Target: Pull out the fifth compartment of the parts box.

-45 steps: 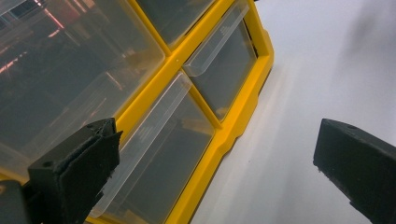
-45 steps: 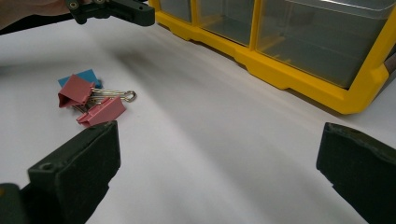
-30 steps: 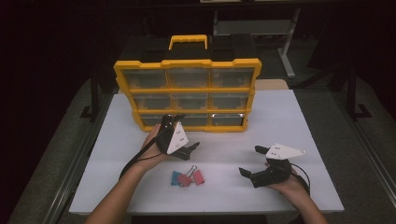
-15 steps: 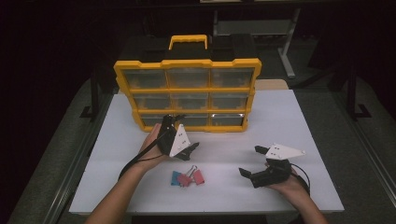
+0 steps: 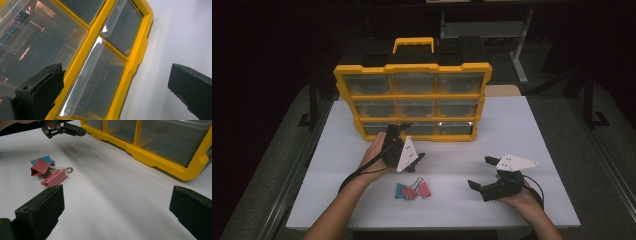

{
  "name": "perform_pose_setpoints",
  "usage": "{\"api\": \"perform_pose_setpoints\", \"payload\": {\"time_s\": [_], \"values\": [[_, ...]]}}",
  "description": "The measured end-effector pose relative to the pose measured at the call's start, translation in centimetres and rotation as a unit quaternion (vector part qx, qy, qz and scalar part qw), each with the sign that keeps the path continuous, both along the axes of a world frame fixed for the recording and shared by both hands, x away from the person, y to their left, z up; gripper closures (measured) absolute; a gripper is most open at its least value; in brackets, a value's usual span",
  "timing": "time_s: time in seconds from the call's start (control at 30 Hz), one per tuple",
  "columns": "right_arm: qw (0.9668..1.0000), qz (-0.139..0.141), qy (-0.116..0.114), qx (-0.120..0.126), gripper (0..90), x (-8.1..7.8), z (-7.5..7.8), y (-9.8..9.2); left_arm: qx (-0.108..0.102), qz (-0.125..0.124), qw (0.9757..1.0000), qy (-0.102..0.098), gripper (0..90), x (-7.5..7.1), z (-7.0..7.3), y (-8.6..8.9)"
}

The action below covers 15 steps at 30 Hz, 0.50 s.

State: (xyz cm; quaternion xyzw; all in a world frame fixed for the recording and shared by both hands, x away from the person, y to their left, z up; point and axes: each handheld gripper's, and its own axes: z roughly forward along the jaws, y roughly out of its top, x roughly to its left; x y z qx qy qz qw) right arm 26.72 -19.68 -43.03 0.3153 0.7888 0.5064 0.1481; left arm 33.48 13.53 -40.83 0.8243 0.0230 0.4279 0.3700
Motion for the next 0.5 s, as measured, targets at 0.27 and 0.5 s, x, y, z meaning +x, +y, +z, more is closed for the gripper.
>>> {"api": "perform_pose_setpoints", "payload": {"time_s": [0.27,0.5], "values": [[1.0000,0.000,0.000,0.000,0.0,-0.01,0.00,-0.01,0.030,0.006,0.9991,-0.031,0.0,-0.31,-0.06,-0.31],[1.0000,0.000,0.000,-0.001,0.0,-0.01,-0.01,0.00,0.052,0.007,0.9972,-0.053,0.0,-0.47,-0.05,-0.50]]}}
